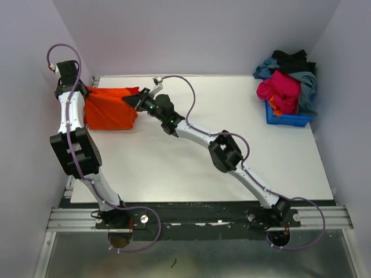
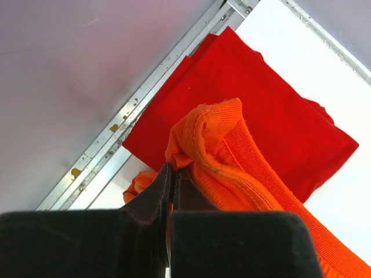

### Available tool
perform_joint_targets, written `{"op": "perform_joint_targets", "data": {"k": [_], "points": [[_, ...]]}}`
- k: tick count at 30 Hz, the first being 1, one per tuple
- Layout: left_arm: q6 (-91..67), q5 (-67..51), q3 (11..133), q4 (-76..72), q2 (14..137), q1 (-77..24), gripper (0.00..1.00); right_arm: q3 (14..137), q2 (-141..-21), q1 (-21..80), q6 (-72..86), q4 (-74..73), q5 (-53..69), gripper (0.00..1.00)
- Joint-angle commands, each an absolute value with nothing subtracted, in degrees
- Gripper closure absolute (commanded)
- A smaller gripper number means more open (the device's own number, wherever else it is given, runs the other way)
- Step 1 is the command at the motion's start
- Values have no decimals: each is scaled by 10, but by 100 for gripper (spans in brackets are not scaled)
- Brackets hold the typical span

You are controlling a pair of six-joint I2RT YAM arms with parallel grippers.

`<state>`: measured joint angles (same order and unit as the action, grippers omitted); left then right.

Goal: Fold and stack the t-shirts
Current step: Put the neatly folded tshirt into the corner of the board with both arms

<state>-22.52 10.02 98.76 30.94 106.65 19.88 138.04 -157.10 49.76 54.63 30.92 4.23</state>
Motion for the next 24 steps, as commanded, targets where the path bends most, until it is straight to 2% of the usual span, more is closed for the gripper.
{"op": "perform_joint_targets", "data": {"k": [1,11,19,22,23,24], "points": [[-214,131,1003,262,1093,215,100,1420,-1599,491,541,359,-18,99],[-219,109,1021,213,1131,215,100,1451,-1639,490,508,402,-108,99],[-232,91,1052,195,1171,215,100,1452,-1638,484,476,407,-118,99],[-231,88,1056,184,1184,215,100,1450,-1638,484,469,409,-118,91],[-231,85,1058,178,1189,215,100,1448,-1637,484,468,411,-120,84],[-231,82,1061,172,1194,215,100,1441,-1635,484,470,412,-124,72]]}}
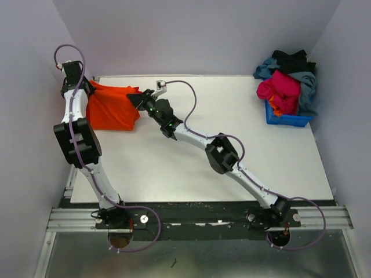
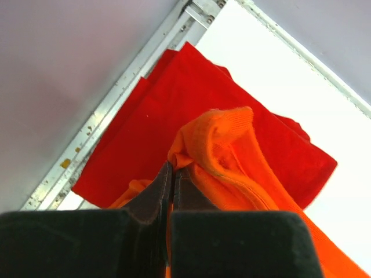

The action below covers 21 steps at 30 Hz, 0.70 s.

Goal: Fold and stack the t-shirts
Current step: Put the neatly folded tshirt into the corner of the board with both arms

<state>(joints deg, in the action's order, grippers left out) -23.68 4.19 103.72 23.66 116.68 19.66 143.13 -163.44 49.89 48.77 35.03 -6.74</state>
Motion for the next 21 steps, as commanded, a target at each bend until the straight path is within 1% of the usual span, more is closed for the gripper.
{"op": "perform_joint_targets", "data": {"k": [1,2,3,4,5,6,7,10,11,12,13,16,18,21], "points": [[-233,77,1069,170,1203,215,100,1437,-1634,483,472,414,-127,58],[-234,70,1077,170,1213,215,100,1430,-1630,483,471,419,-130,43],[-236,60,1079,164,1222,215,100,1421,-1625,482,469,425,-128,33],[-238,54,1079,156,1230,214,100,1412,-1620,479,469,430,-120,17],[-243,44,1079,143,1240,214,100,1400,-1608,475,472,434,-112,6],[-244,30,1080,132,1251,214,96,1373,-1591,472,475,447,-106,2],[-248,19,1087,121,1264,214,88,1335,-1569,467,478,467,-100,0],[-250,-26,1133,126,1310,212,73,1226,-1508,455,476,494,-91,0],[-245,-38,1149,128,1323,209,59,1205,-1493,449,476,497,-81,0],[-242,-47,1164,134,1336,205,48,1183,-1478,443,474,500,-69,0],[-238,-48,1175,141,1340,201,43,1161,-1462,437,475,500,-60,0],[-222,-26,1192,159,1339,189,31,1120,-1423,417,469,477,-16,0],[-211,-5,1182,156,1323,185,23,1086,-1391,403,465,464,15,0],[-200,34,1195,182,1310,182,20,1023,-1344,387,458,455,45,0]]}}
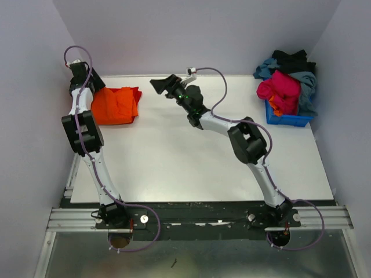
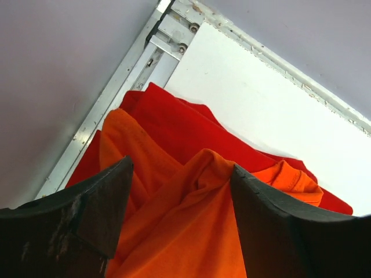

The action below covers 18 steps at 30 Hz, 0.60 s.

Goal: Fold and stack the t-shirts
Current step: Put the neatly folded tshirt into the corner of the board with both arms

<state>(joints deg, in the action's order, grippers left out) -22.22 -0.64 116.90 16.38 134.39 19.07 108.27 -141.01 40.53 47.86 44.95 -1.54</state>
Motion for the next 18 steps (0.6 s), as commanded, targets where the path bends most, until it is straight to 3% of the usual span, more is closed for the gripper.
{"op": "perform_joint_targets", "data": {"k": [1,10,16,18], "points": [[-197,50,1201,196,1304,182,20,997,-1323,382,453,455,48,0],[-203,241,1158,366,1217,176,22,861,-1193,363,405,393,64,1],[-211,257,1152,394,1226,178,22,859,-1167,352,414,324,110,9],[-208,258,1147,373,1231,181,17,868,-1163,348,410,293,125,9]]}}
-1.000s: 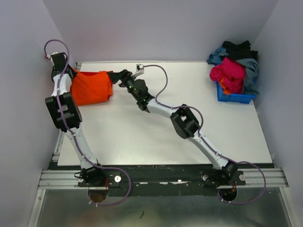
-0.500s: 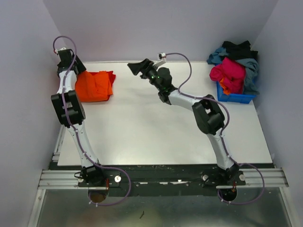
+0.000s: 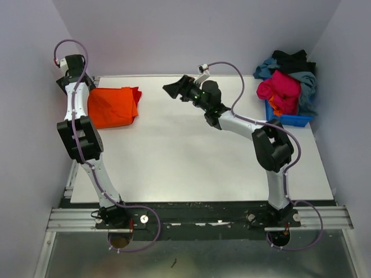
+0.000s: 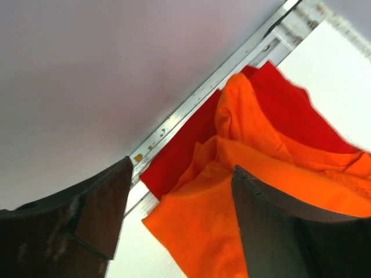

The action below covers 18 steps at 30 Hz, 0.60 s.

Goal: Fold and stack the t-shirts
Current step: Put the neatly folded tshirt into the corner of the board with both arms

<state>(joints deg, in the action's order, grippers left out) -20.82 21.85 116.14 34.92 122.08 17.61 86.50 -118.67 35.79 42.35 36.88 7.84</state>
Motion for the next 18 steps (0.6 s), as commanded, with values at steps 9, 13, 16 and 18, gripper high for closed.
{"op": "perform_joint_targets", "data": {"k": [9,13,16,18], "points": [[-202,197,1289,394,1382,181,18,845,-1133,338,400,277,142,9],[-202,201,1224,362,1327,180,18,845,-1132,338,393,261,141,14],[-202,209,1164,316,1260,180,18,840,-1130,336,389,250,147,16],[-201,220,1157,314,1236,180,18,825,-1122,333,382,250,147,16]]}}
